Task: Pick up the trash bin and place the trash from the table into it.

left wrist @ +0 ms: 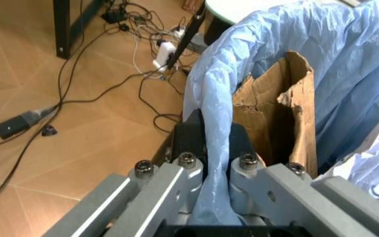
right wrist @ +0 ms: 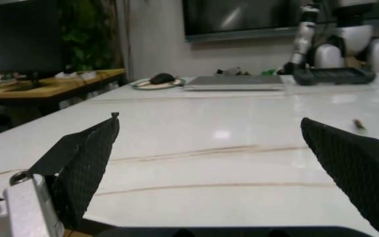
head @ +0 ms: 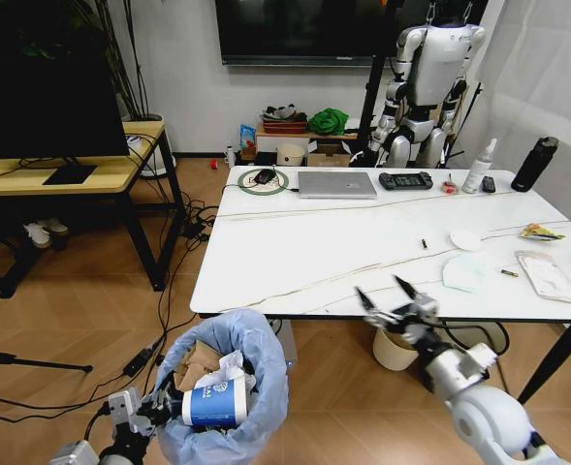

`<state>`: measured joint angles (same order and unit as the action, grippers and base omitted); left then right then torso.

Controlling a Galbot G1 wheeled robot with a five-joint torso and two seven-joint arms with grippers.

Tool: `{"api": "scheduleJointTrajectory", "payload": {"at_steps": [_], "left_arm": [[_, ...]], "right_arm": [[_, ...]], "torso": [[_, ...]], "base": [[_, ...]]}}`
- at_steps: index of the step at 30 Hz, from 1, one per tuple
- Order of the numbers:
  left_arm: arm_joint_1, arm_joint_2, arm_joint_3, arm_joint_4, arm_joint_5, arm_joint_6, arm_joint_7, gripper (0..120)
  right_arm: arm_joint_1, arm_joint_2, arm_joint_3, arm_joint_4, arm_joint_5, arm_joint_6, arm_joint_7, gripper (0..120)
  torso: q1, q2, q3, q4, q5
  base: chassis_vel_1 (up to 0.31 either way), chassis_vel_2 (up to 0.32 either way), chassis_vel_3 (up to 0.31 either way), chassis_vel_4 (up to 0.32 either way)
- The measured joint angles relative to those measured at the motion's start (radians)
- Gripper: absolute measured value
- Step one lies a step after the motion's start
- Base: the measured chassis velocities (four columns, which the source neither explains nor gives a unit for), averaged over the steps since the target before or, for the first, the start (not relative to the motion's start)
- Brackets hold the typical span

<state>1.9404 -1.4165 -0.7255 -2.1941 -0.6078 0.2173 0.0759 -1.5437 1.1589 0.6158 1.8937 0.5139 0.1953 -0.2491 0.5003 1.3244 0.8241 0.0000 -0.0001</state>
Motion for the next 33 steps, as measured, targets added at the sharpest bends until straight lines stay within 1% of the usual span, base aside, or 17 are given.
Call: {"api": "scheduleJointTrajectory", "payload": {"at_steps": [3, 4, 5, 8, 9, 12, 14, 15, 17, 21, 27, 31, 33], "left_arm": [[-0.003, 0.005, 0.006, 0.030, -0.009, -0.006, 0.007, 0], [-0.005, 0.005, 0.008, 0.039, -0.013, -0.008, 0.008, 0], [-0.005, 0.005, 0.008, 0.039, -0.013, -0.008, 0.008, 0], [-0.009, 0.021, 0.032, 0.078, -0.024, -0.015, 0.014, 0], [-0.010, 0.022, 0.034, 0.080, -0.024, -0.016, 0.014, 0], [-0.031, 0.037, 0.079, 0.110, -0.008, -0.017, 0.016, 0], [-0.034, 0.036, 0.083, 0.112, -0.006, -0.017, 0.016, 0], [-0.040, 0.031, 0.099, 0.117, -0.002, -0.018, 0.016, 0], [-0.041, 0.022, 0.118, 0.121, 0.002, -0.021, 0.017, 0], [-0.033, 0.014, 0.131, 0.126, 0.008, -0.032, 0.023, 0], [-0.023, 0.005, 0.130, 0.133, 0.009, -0.044, 0.030, 0], [-0.028, -0.016, 0.107, 0.144, 0.013, -0.048, 0.032, 0], [-0.026, -0.019, 0.103, 0.144, 0.016, -0.048, 0.032, 0]], "right_arm": [[-0.054, 0.091, 0.067, -0.015, -0.016, 0.036, -0.027, 100], [-0.066, 0.112, 0.081, -0.019, -0.022, 0.045, -0.034, 100], [-0.066, 0.112, 0.081, -0.019, -0.022, 0.045, -0.034, 100], [-0.112, 0.197, 0.132, -0.042, -0.041, 0.089, -0.080, 100], [-0.113, 0.199, 0.133, -0.043, -0.041, 0.090, -0.082, 100], [-0.141, 0.298, 0.165, -0.075, -0.069, 0.129, -0.137, 100], [-0.143, 0.306, 0.167, -0.077, -0.071, 0.132, -0.140, 100], [-0.148, 0.332, 0.172, -0.082, -0.077, 0.142, -0.147, 100], [-0.155, 0.358, 0.177, -0.082, -0.080, 0.149, -0.155, 100], [-0.160, 0.370, 0.183, -0.078, -0.080, 0.154, -0.164, 100], [-0.160, 0.366, 0.186, -0.075, -0.074, 0.155, -0.168, 100], [-0.142, 0.335, 0.178, -0.090, -0.051, 0.154, -0.173, 100], [-0.140, 0.331, 0.176, -0.092, -0.049, 0.154, -0.175, 100]], "torso": [[0.000, 0.000, 0.000, -0.0001, 0.0001], [0.000, 0.000, 0.000, -0.0002, -0.0001], [0.000, 0.000, 0.000, -0.0002, -0.0001], [0.000, 0.000, 0.000, -0.0001, -0.0001], [0.000, 0.000, 0.000, 0.0000, -0.0001], [0.000, 0.000, 0.000, -0.0001, 0.0000], [0.000, 0.000, 0.000, -0.0001, -0.0001], [0.000, 0.000, 0.000, -0.0002, 0.0000], [0.000, 0.000, 0.000, -0.0001, 0.0000], [0.000, 0.000, 0.000, 0.0000, 0.0000], [0.000, 0.000, 0.000, 0.0000, 0.0001], [0.000, 0.000, 0.000, 0.0000, 0.0001], [0.000, 0.000, 0.000, 0.0000, 0.0001]], "base": [[0.000, 0.000, 0.000, 0.000], [0.000, 0.000, 0.000, 0.000], [0.000, 0.000, 0.000, 0.000], [0.000, 0.000, 0.000, 0.000], [0.000, 0.000, 0.000, 0.000], [0.000, 0.000, 0.000, 0.000], [0.000, 0.000, 0.000, 0.000], [0.000, 0.000, 0.000, 0.000], [0.000, 0.000, 0.000, 0.000], [0.000, 0.000, 0.000, 0.000], [0.000, 0.000, 0.000, 0.000], [0.000, 0.000, 0.000, 0.000], [0.000, 0.000, 0.000, 0.000]]}}
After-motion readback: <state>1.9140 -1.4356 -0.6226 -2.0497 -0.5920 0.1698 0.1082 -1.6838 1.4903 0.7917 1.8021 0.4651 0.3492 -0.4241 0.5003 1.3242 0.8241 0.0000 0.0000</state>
